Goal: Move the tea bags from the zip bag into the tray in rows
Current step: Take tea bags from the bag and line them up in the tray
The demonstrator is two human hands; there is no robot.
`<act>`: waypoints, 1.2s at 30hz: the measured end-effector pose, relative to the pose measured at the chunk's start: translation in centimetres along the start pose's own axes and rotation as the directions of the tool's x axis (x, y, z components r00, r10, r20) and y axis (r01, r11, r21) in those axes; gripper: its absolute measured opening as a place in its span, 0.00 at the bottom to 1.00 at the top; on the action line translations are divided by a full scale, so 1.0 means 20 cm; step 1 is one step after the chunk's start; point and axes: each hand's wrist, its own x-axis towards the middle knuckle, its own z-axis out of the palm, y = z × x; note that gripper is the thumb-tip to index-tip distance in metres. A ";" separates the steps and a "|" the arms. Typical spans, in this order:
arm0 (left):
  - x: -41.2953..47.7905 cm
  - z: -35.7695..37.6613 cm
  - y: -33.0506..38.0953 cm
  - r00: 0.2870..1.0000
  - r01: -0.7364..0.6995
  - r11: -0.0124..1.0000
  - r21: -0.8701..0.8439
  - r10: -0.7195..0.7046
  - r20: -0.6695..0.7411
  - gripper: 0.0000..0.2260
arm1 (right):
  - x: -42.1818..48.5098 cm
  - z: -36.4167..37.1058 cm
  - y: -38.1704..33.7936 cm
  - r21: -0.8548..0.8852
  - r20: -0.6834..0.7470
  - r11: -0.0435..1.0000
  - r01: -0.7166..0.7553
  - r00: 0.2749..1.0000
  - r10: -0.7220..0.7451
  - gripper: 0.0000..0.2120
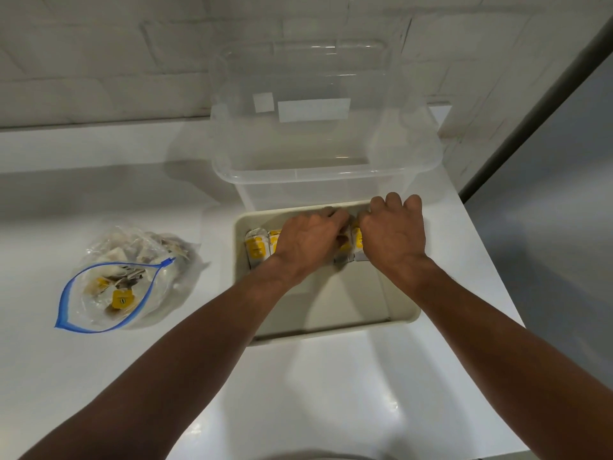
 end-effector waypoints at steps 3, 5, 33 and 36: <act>-0.06 -0.03 0.02 0.994 -0.029 0.997 0.066 0.022 0.110 0.09 | 0.00 0.01 0.01 -0.012 -0.012 1.000 -0.029 1.000 0.029 0.09; -0.12 -0.02 0.04 0.978 -0.089 0.990 0.110 0.066 0.198 0.14 | -0.02 0.01 0.02 0.007 -0.022 0.999 -0.031 0.999 0.031 0.09; -0.37 -0.13 0.00 0.933 0.069 0.973 0.219 -0.140 0.330 0.20 | -0.15 -0.01 -0.20 0.273 0.061 0.956 0.105 0.990 -0.126 0.13; -0.37 -0.12 -0.02 0.924 0.091 0.981 0.172 -0.148 0.354 0.21 | -0.14 -0.01 -0.23 0.283 0.081 0.953 0.107 0.987 -0.135 0.13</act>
